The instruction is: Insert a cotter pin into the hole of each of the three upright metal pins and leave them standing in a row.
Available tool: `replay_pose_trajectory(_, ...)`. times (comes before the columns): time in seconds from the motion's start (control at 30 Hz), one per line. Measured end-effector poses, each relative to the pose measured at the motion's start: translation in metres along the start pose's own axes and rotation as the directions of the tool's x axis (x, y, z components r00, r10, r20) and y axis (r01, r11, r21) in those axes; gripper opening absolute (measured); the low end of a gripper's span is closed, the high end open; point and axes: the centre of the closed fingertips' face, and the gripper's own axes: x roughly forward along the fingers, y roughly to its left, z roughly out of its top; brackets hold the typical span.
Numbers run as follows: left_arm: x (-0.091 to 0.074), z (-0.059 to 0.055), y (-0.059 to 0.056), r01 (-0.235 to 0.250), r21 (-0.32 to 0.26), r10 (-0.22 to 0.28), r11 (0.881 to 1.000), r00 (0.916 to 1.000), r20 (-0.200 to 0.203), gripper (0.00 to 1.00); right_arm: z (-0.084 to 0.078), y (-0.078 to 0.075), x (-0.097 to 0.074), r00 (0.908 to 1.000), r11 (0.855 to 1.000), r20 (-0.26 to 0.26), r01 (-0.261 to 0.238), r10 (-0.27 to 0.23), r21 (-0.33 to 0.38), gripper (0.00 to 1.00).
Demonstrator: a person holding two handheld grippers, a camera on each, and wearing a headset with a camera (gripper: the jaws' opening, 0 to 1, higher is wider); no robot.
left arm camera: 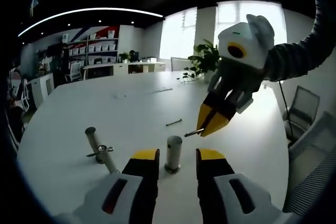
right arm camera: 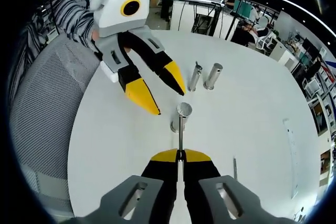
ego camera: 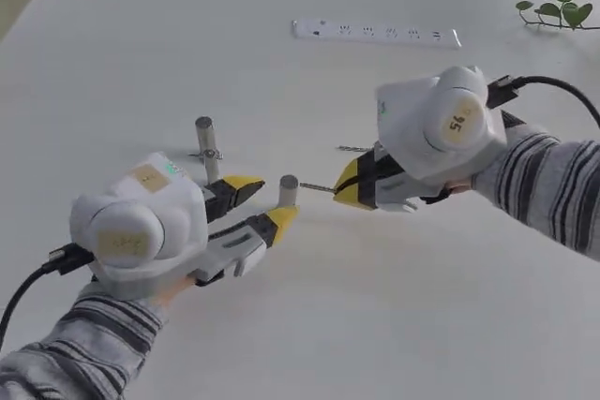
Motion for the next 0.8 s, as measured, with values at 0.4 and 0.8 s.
replay_pose_trajectory(0.4, 0.02, -0.018, 0.006, -0.037, -0.009, 0.036, 0.999, 0.9974, -0.062, 0.2, -0.007, -0.006, 0.009, 0.9996, 1.0, -0.026, -0.013, 0.013, -0.016, 0.0)
replay_pose_trajectory(0.8, 0.032, -0.029, 0.007, -0.065, -0.023, 0.062, 0.998, 0.9929, -0.101, 0.14, -0.008, -0.006, 0.011, 0.999, 0.999, -0.042, -0.014, 0.013, -0.031, 0.0)
